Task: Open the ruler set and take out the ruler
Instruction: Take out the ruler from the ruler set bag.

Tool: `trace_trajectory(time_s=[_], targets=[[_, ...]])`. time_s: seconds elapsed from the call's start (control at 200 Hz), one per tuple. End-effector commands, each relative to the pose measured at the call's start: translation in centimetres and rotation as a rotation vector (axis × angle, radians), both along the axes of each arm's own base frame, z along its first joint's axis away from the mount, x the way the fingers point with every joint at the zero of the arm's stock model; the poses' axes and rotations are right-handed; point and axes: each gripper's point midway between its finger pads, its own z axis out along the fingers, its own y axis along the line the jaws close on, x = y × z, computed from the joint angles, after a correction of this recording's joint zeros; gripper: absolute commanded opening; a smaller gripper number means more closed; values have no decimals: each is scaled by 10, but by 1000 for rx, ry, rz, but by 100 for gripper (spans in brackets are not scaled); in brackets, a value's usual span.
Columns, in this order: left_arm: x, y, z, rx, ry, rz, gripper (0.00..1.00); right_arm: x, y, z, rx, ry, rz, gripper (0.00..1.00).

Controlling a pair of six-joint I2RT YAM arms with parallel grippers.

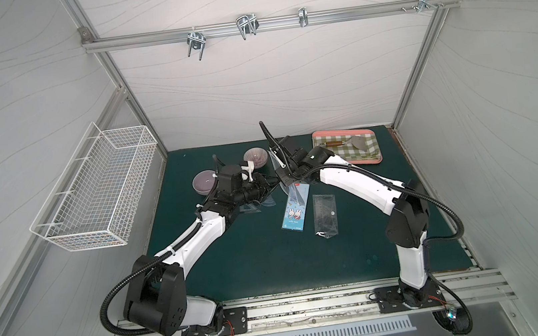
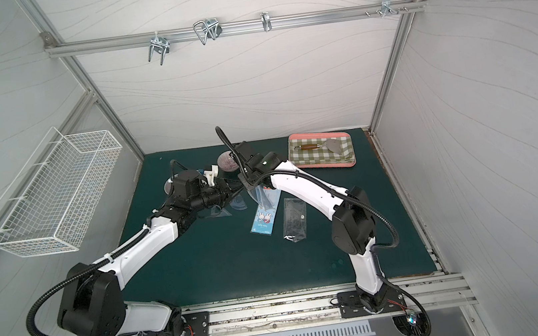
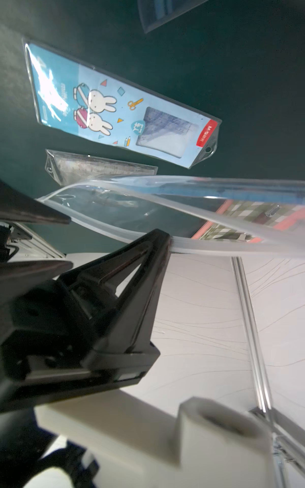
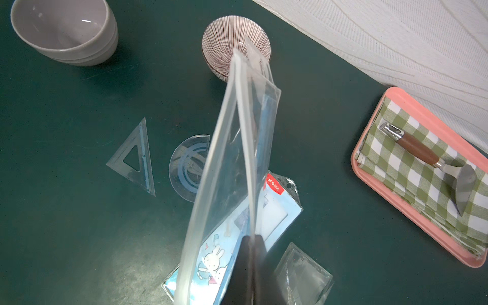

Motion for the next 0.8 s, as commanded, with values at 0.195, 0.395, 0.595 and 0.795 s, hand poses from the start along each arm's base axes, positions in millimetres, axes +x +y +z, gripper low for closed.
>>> trace_trajectory(time_s=[0.195,0.395,0.595,0.795], targets=[[4,-21,7,-72,0,-23,10,1,8,9,0,-36,-4,0],[2,-38,-5,-54,30,-63,9,1,9,10,-13,-47,-5,0],[3,-40,-27,-18,67,-63,7,2,6,14,-17,-57,-9,0],[3,-32,-42,77,71,-49,8,-4,8,16,-3,-48,17,0]])
